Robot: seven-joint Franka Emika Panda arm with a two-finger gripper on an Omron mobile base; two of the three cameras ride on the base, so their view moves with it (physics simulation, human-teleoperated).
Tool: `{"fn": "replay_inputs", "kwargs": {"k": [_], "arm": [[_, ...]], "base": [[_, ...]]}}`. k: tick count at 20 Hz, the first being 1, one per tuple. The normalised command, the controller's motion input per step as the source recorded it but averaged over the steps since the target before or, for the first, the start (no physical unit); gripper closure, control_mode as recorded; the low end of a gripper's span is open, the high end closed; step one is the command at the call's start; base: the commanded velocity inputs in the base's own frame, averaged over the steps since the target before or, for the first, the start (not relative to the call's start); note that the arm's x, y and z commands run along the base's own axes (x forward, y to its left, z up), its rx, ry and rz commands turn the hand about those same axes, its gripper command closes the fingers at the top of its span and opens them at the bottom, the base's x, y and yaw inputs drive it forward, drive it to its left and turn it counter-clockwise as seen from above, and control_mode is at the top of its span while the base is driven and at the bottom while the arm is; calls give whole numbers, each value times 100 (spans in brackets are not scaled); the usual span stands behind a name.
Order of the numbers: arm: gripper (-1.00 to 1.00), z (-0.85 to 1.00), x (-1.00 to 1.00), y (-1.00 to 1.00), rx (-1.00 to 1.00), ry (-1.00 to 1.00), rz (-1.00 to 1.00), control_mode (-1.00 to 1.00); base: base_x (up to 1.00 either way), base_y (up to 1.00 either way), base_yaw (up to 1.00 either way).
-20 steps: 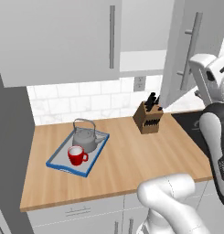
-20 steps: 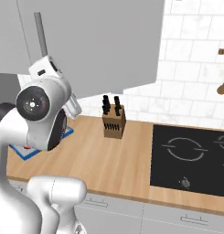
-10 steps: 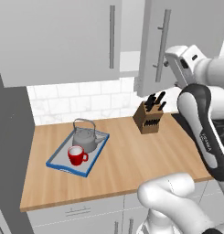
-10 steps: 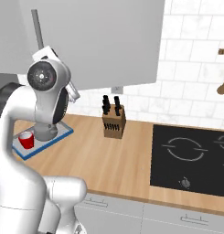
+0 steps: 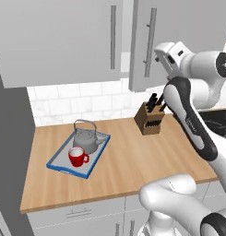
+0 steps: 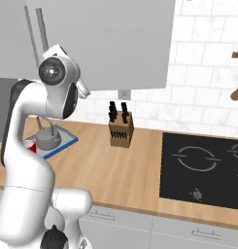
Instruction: Pick the kettle from the counter and place it on the tray. Then pick the mug from the cabinet and place it on the tray. Then close the cabinet doors.
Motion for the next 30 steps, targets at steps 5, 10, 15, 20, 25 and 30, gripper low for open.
{"fn": "replay_inputs", "kwargs": {"k": [5, 10, 15, 20, 25, 30], "arm": [[-100, -11, 49, 0, -8, 0, -22, -100], [-100, -26, 62, -3, -15, 0, -33, -100], [-100, -21, 58, -12, -13, 0, -30, -100], [-100, -28, 50, -20, -13, 0, -28, -100], [-100, -21, 1, -31, -8, 0, -18, -100], [-100, -2, -10, -15, 0, 0, -1, -100]], "base": [[0, 0, 0], [0, 0, 0], [0, 0, 0], [0, 0, 0], [0, 0, 0], [0, 0, 0]]}}
